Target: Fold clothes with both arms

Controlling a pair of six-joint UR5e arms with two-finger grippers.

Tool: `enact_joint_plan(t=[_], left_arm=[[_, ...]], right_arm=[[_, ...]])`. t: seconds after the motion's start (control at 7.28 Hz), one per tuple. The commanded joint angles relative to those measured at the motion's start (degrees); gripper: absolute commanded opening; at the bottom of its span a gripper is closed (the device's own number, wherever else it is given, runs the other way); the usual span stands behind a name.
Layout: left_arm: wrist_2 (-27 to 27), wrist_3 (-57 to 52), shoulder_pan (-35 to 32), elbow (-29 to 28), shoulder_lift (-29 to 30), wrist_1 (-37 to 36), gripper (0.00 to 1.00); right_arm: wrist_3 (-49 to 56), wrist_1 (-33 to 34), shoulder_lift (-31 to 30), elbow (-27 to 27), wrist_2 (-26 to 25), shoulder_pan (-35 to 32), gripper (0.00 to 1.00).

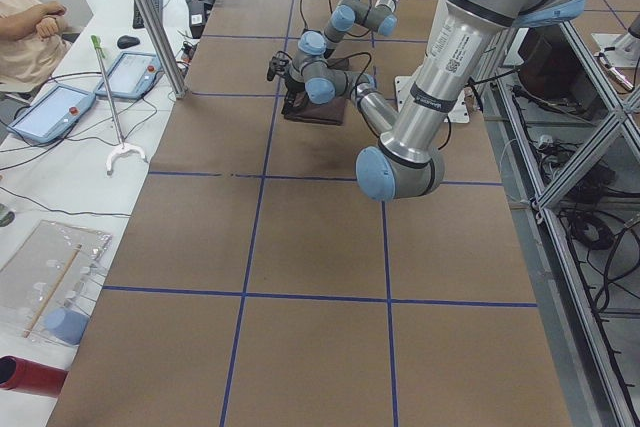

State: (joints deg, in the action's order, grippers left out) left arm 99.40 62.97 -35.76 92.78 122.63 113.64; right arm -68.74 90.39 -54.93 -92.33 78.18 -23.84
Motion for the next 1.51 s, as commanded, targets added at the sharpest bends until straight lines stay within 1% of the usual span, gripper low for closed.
enact_joint_plan(t=[0.0, 0.14, 0.27, 0.41, 0.55, 0.69, 0.82, 1.1, 1.37], left_arm=[[0.0, 0.92, 0.08, 0.11, -0.02, 0.0, 1.0], [0.0, 0.92, 0.08, 0.03, -0.02, 0.0, 1.0], [0.0, 0.92, 0.08, 0.03, -0.02, 0.0, 1.0], [0.0, 0.92, 0.08, 0.03, -0.02, 0.0, 1.0], [0.0, 0.92, 0.08, 0.03, -0.02, 0.0, 1.0], [0.0, 0.92, 0.08, 0.03, -0.02, 0.0, 1.0], [0.0, 0.92, 0.08, 0.03, -0.02, 0.0, 1.0], [0.0, 0.92, 0.08, -0.06, -0.28, 0.09, 1.0], [0.0, 0.92, 0.08, -0.15, -0.37, 0.09, 1.0]], right_arm=[[2.2, -0.65, 0.44, 1.19, 0.74, -3.22, 1.0], [2.12, -0.65, 1.92, 1.01, 3.18, -3.49, 1.0], [1.51, -0.04, 2.98, -0.29, 4.51, -3.49, 1.0], [1.24, 0.23, 2.81, -2.83, 4.61, -3.32, 1.0], [0.89, 2.93, 2.38, -5.38, 4.53, -1.75, 1.0], [0.89, 4.87, 1.94, -6.45, 3.05, 0.44, 1.0], [1.32, 6.45, 0.8, -6.46, -1.58, 2.81, 1.0], [5.86, 6.65, -2.36, -6.37, -2.68, 3.71, 1.0], [7.3, 6.73, -2.9, -6.11, -2.68, 3.8, 1.0]])
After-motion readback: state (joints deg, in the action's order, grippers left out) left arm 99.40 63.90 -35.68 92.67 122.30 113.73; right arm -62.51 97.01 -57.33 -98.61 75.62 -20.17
